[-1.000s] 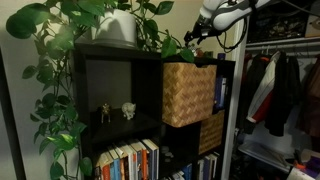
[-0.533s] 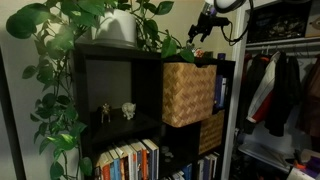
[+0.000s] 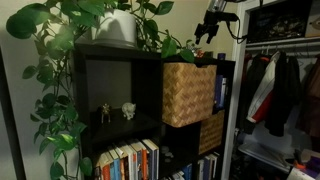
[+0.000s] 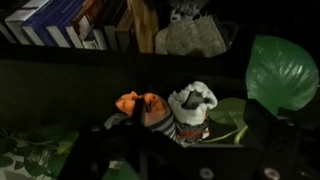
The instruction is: Pull out the brown basket then remove the socks from there and put them on the top of the cabinet then push the basket
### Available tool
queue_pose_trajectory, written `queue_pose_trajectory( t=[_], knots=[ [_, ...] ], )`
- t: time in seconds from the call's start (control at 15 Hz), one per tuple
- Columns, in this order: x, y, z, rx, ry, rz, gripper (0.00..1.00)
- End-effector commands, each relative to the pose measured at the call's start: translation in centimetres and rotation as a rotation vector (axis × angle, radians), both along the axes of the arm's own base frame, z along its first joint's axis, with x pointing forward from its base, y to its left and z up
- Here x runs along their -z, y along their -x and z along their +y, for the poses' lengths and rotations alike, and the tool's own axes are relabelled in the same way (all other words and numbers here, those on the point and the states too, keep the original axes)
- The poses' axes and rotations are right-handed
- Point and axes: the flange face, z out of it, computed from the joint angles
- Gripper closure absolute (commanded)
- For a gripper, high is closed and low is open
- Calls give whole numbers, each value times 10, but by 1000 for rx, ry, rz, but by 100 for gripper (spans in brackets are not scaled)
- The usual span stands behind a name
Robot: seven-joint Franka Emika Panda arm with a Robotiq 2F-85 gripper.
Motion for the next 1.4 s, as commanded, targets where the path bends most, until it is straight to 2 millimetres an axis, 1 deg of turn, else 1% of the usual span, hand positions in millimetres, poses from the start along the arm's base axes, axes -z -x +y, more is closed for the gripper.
queue_pose_trajectory(
  t=[0.0,0.07,0.13,0.2,0.27,0.6,0.87,0.93,1.07,1.2,1.27,1.33],
  knots=[
    [12,30,2,-24,-44,72,0],
    [16,35,2,-25,-57,87,3],
    [20,41,3,-23,-67,99,18],
    [24,48,4,-18,-75,112,28],
    [27,54,5,-14,-84,121,30],
    [48,88,19,-31,-130,142,66],
    [68,104,30,-33,-157,148,90],
    [74,106,32,-33,-164,154,95],
    [85,109,33,-24,-178,161,99],
    [97,108,33,-13,-195,158,100],
    [105,106,33,-15,-208,154,97],
    [111,104,33,-11,-216,153,97]
  ],
)
